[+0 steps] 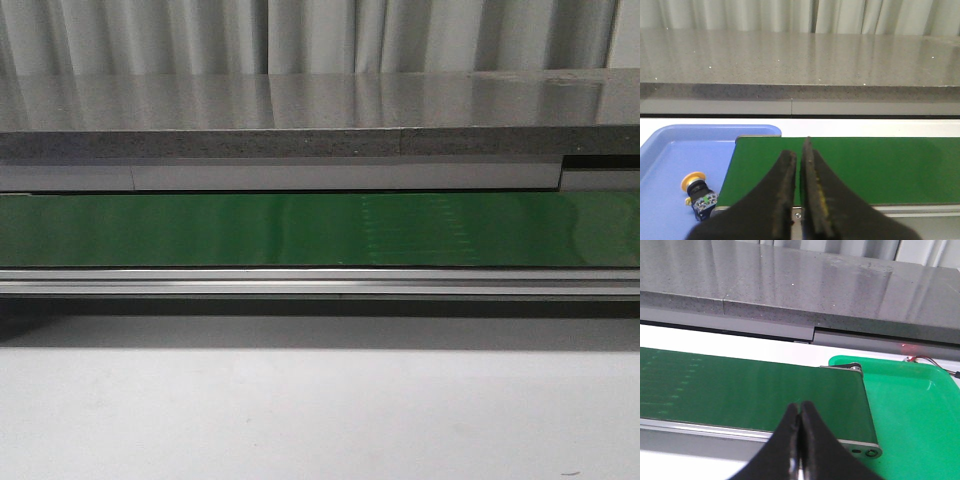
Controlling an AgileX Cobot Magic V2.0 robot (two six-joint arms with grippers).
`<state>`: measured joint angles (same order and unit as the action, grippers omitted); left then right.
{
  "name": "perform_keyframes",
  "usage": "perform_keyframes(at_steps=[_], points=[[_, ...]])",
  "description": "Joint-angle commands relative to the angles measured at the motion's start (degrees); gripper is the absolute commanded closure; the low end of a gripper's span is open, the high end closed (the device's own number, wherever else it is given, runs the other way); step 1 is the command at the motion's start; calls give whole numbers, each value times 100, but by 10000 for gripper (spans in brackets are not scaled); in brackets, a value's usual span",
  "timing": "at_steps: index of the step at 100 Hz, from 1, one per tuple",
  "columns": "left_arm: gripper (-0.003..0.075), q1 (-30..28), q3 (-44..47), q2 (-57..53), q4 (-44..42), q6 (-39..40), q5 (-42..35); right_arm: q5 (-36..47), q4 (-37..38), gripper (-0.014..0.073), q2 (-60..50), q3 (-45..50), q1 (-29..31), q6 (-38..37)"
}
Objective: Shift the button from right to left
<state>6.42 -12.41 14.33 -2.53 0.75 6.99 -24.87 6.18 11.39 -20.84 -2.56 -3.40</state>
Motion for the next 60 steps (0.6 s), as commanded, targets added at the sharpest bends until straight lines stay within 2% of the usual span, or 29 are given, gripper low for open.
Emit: perform_keyframes(at_steps=[1,38,60], points=[[715,48,128,-178,-123,10,-759,430,6,662,42,-127,-20,55],[715,48,1120,-1461,-217,10,-760,430,6,662,42,-127,-20,55],[715,23,1365,-1667,-221,10,-780,430,6,662,42,-127,-20,55]])
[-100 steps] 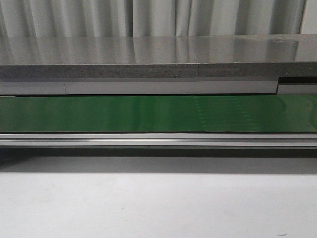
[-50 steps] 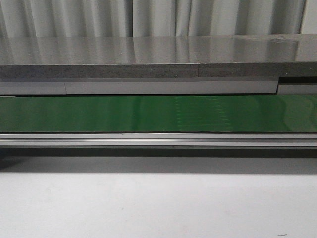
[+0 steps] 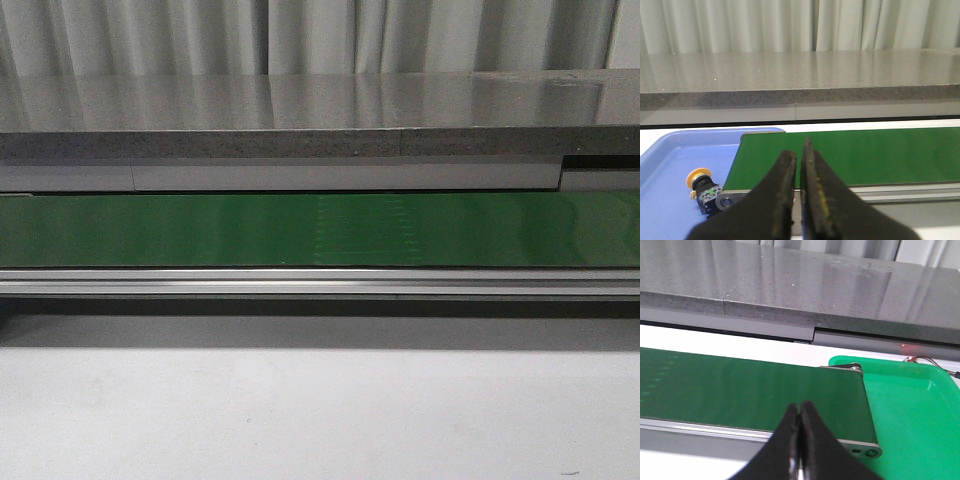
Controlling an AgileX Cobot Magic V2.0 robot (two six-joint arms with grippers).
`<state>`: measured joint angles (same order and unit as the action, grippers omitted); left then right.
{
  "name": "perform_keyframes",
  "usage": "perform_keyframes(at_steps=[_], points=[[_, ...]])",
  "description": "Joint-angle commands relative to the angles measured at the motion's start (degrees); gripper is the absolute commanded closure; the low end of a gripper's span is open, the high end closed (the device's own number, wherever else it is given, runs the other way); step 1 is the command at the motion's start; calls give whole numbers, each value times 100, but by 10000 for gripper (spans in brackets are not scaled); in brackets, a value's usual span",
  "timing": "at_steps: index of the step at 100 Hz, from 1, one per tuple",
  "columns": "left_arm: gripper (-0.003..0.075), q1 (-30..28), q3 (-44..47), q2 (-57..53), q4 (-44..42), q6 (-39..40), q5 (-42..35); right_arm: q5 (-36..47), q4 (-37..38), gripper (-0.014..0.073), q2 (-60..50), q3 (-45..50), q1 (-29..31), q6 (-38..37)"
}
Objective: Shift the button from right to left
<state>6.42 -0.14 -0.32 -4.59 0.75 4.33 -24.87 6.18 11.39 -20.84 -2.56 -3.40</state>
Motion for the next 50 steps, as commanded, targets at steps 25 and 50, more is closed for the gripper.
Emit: perform_keyframes(at_steps=[25,50], points=[[715,14,230,-202,69,10,-489,430,6,662,42,-127,-20,55],[715,14,230,-202,69,10,-489,430,6,662,42,-127,-20,55]])
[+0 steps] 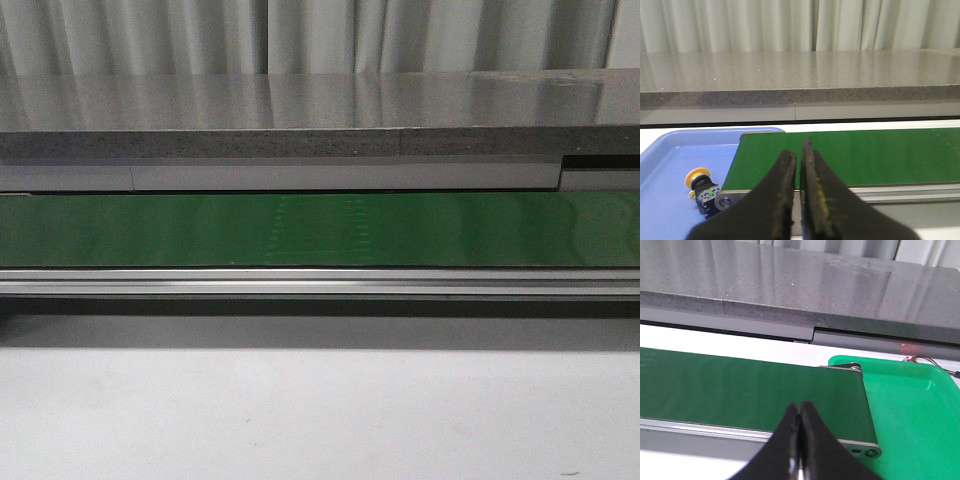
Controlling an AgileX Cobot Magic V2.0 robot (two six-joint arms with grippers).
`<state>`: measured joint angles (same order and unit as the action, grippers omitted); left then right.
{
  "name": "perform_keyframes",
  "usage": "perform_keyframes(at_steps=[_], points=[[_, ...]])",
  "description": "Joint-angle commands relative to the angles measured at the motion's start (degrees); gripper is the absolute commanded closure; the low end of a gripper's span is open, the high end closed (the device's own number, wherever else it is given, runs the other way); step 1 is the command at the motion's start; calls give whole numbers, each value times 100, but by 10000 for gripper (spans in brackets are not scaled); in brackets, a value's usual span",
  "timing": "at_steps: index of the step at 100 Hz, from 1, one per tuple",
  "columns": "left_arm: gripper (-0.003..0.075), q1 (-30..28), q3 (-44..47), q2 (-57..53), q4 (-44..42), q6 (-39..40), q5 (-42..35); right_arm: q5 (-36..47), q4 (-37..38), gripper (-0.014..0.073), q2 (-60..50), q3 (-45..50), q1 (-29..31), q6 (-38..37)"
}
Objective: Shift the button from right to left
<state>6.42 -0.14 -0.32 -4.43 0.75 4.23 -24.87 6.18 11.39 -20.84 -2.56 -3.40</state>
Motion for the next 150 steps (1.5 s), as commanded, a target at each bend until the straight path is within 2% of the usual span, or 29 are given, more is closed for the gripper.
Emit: perform_keyframes(at_steps=[1,83,132,150], points=[[715,14,230,-202,53,10,-479,430,6,662,42,-127,-20,55],[715,14,230,-202,53,10,-479,573,39,662,28,-20,-20,55],[715,14,230,-202,53,10,-479,1865,-147,662,-1292,1639,-20,50],[715,14,230,-202,53,10,-479,2427,-147,662,-1288,2128,-20,50]])
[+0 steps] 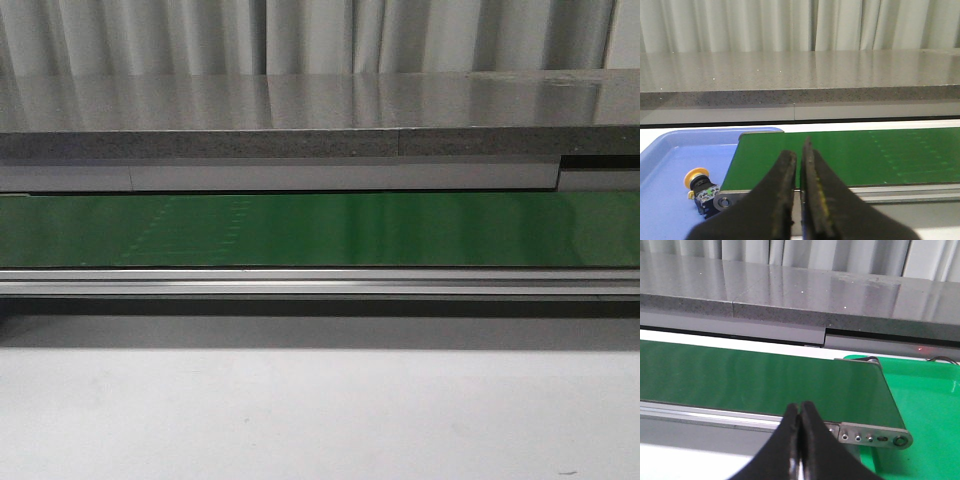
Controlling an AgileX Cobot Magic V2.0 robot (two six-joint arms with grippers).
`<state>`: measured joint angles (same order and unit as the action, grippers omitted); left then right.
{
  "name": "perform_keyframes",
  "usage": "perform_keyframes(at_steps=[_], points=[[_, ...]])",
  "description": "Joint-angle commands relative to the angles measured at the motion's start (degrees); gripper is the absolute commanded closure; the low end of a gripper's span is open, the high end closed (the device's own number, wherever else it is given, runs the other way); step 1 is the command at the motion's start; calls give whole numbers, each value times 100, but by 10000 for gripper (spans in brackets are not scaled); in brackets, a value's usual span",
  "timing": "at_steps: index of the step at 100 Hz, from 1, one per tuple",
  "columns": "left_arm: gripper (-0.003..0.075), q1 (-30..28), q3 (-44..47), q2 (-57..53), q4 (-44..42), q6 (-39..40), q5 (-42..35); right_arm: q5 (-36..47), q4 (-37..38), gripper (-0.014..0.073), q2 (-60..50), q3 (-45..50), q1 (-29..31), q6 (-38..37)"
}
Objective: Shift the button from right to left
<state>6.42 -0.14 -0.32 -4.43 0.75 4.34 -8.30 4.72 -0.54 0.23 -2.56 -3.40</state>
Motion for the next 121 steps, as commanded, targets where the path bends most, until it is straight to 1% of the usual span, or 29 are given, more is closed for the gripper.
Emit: perform_keyframes(at_steps=[1,7,35,121], points=[[715,14,230,-202,53,10,-490,830,-1,662,-95,39,-20,50],[715,14,230,-202,53,10,-490,983,-1,662,-95,157,-20,50],[715,14,230,-202,53,10,-490,864,-1,662,-95,148,-20,50],[715,14,230,-202,53,10,-490,864,-1,662,-95,148,-20,50]])
